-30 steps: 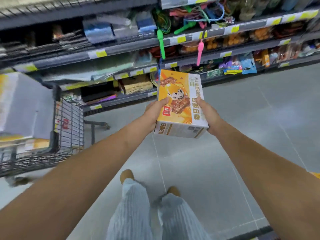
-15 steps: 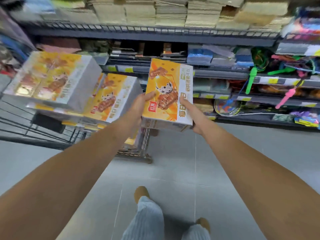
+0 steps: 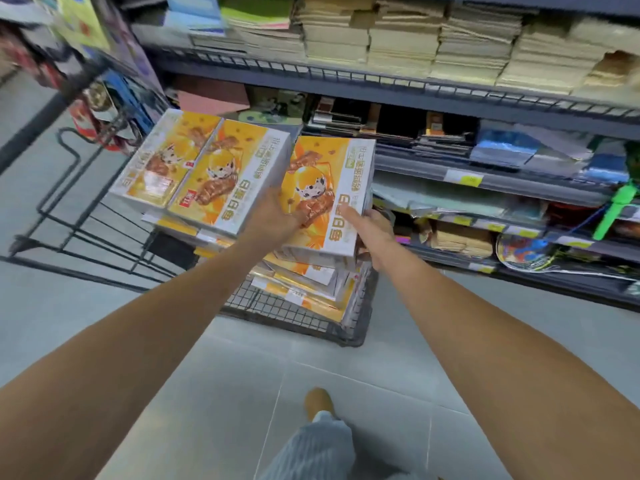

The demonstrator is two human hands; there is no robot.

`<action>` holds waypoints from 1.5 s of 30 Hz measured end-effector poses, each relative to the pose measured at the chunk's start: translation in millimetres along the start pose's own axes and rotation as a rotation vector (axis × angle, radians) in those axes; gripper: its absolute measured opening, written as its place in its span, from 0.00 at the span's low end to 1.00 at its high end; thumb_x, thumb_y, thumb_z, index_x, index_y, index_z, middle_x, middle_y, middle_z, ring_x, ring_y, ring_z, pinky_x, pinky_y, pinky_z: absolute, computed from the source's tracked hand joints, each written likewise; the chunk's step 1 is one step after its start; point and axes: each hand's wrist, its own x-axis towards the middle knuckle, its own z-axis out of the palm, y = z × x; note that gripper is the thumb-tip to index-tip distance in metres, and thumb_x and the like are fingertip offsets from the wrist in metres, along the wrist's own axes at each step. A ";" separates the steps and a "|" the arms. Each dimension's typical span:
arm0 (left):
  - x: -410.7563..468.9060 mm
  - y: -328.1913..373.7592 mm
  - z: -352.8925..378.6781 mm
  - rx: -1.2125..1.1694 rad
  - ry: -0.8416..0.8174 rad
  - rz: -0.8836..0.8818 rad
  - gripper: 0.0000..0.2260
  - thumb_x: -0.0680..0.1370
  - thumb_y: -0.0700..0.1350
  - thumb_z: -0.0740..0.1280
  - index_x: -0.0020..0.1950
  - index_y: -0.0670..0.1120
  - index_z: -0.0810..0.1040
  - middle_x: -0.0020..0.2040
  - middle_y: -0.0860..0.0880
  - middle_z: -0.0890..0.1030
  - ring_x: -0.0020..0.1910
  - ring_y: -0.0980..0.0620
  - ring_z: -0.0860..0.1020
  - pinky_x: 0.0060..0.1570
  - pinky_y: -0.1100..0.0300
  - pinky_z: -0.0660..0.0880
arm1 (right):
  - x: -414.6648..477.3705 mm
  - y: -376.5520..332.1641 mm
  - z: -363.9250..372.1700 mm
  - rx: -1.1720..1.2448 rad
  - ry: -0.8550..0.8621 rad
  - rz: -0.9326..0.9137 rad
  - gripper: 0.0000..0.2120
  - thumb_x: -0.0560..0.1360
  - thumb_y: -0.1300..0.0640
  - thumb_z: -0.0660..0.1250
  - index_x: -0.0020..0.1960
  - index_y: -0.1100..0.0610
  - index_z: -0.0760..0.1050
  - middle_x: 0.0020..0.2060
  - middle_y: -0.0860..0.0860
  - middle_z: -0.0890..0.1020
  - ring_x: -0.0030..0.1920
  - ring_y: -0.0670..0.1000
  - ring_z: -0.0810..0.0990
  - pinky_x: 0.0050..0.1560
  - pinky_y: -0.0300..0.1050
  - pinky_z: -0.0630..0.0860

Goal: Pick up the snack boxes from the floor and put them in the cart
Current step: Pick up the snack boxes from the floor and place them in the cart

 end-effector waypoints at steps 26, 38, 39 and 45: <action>-118.3 142.4 129.6 -0.225 -0.151 0.095 0.20 0.78 0.46 0.66 0.68 0.39 0.70 0.65 0.43 0.74 0.64 0.47 0.72 0.61 0.60 0.66 | -89.5 47.1 -209.8 0.208 -0.038 -0.005 0.27 0.79 0.40 0.57 0.72 0.55 0.66 0.62 0.56 0.77 0.58 0.56 0.78 0.62 0.54 0.72; -304.2 297.7 381.1 -0.043 -0.626 0.290 0.05 0.78 0.48 0.65 0.52 0.48 0.75 0.49 0.48 0.76 0.48 0.52 0.74 0.39 0.62 0.67 | -259.8 179.6 -513.4 0.402 0.337 0.009 0.20 0.79 0.39 0.56 0.61 0.53 0.69 0.56 0.54 0.78 0.56 0.54 0.77 0.62 0.52 0.71; -313.7 305.0 394.0 -0.044 -0.653 0.304 0.05 0.78 0.48 0.65 0.51 0.48 0.75 0.49 0.48 0.76 0.48 0.52 0.74 0.37 0.63 0.66 | -268.2 188.7 -528.5 0.419 0.361 0.015 0.20 0.79 0.39 0.56 0.61 0.53 0.69 0.56 0.54 0.78 0.55 0.54 0.77 0.62 0.52 0.70; -396.5 357.1 492.7 -0.008 -0.846 0.339 0.06 0.78 0.48 0.64 0.55 0.50 0.75 0.52 0.52 0.78 0.51 0.53 0.76 0.41 0.62 0.66 | -338.1 258.0 -631.1 0.559 0.545 0.063 0.18 0.79 0.41 0.57 0.60 0.53 0.70 0.55 0.53 0.77 0.53 0.53 0.77 0.51 0.47 0.72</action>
